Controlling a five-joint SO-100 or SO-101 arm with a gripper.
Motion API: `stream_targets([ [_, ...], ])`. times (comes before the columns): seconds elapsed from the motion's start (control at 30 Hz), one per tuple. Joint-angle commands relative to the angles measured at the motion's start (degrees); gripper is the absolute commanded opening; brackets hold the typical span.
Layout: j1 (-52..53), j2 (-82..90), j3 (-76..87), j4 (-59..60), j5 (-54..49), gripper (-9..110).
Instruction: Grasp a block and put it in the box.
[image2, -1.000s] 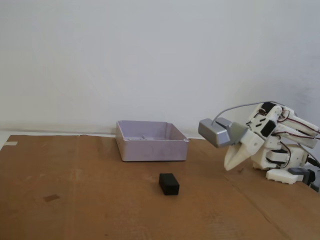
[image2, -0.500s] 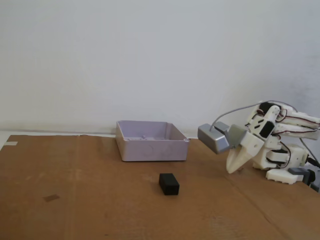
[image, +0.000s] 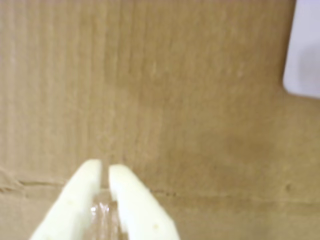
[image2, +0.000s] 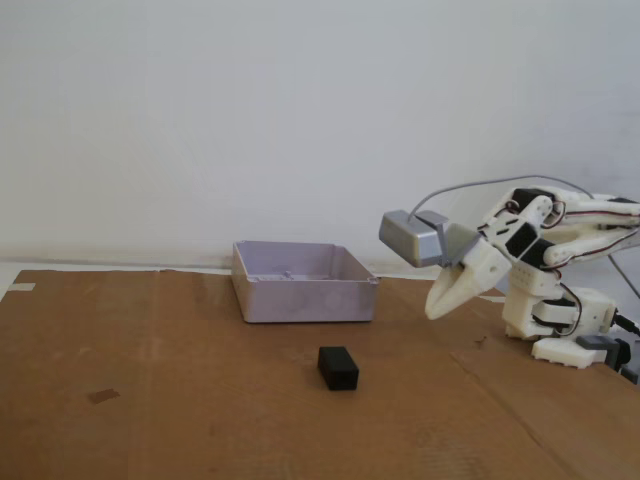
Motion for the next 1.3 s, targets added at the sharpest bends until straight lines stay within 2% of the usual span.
stream_targets([
  [0.0,-0.4,-4.7,-9.3,-6.2,0.4,0],
  [0.43,-1.5,-26.5,-20.7,-17.0,0.4,0],
  [1.27,-6.8,-63.4,-56.9,-17.1,0.5,0],
])
